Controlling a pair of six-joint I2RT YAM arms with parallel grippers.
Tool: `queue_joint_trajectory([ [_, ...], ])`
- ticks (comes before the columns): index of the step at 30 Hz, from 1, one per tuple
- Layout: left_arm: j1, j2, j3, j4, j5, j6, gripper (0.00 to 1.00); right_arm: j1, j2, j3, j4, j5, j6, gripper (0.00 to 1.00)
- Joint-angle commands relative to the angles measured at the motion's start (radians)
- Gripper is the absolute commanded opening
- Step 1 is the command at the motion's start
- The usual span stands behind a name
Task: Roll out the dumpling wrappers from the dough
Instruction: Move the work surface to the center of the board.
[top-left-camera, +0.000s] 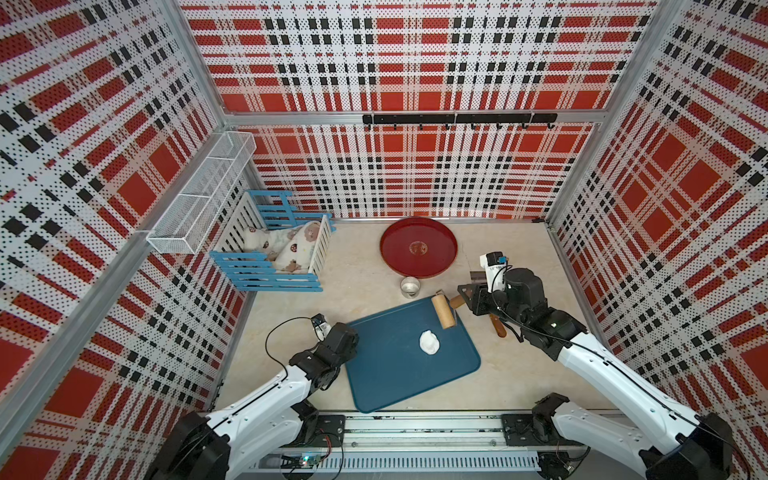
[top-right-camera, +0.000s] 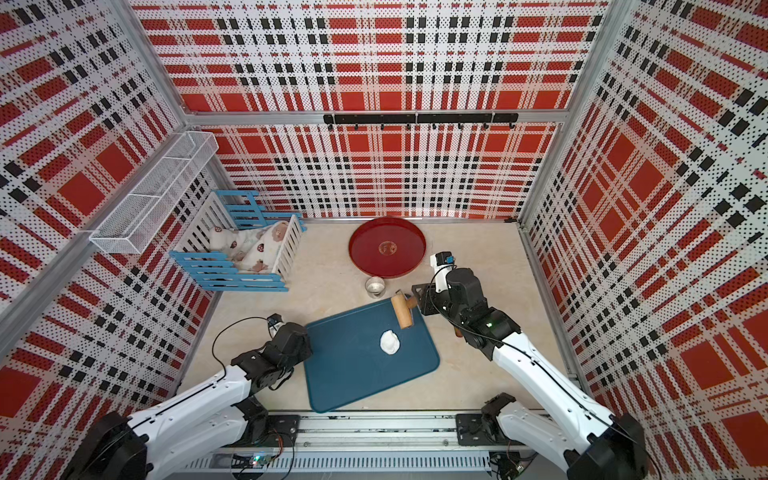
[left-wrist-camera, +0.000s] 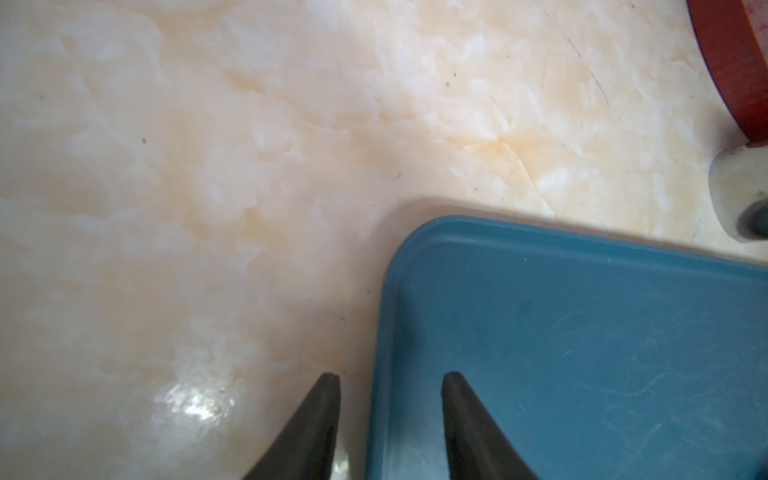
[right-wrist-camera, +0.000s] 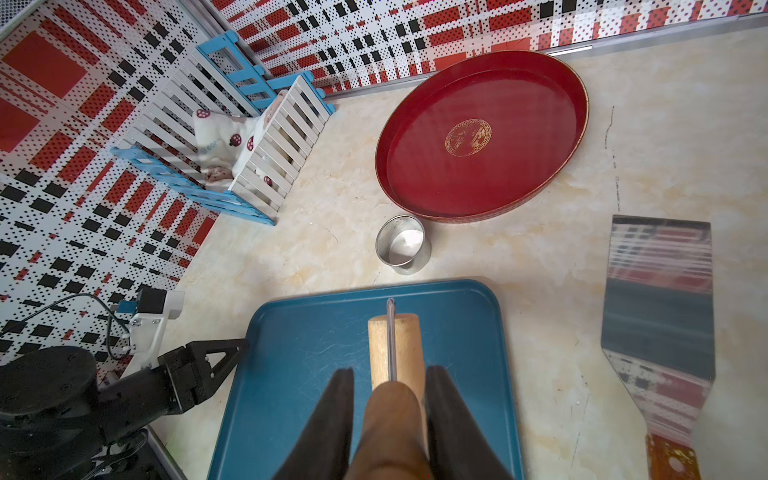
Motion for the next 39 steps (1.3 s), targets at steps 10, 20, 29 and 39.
queue_joint_trajectory([
  [10,0.012,0.060,0.068,0.046,0.000,0.060,0.22,0.005,-0.054,0.012,0.042,0.014,-0.014,0.00],
  [20,0.029,0.177,0.090,0.138,0.026,0.099,0.21,0.005,-0.089,0.016,0.019,0.036,-0.025,0.00],
  [29,0.027,0.289,0.156,0.275,0.097,0.147,0.25,0.005,-0.087,0.020,0.014,0.035,-0.024,0.00],
  [39,-0.019,0.530,0.292,0.406,0.160,0.176,0.28,0.005,-0.074,0.029,0.002,0.021,-0.023,0.00],
])
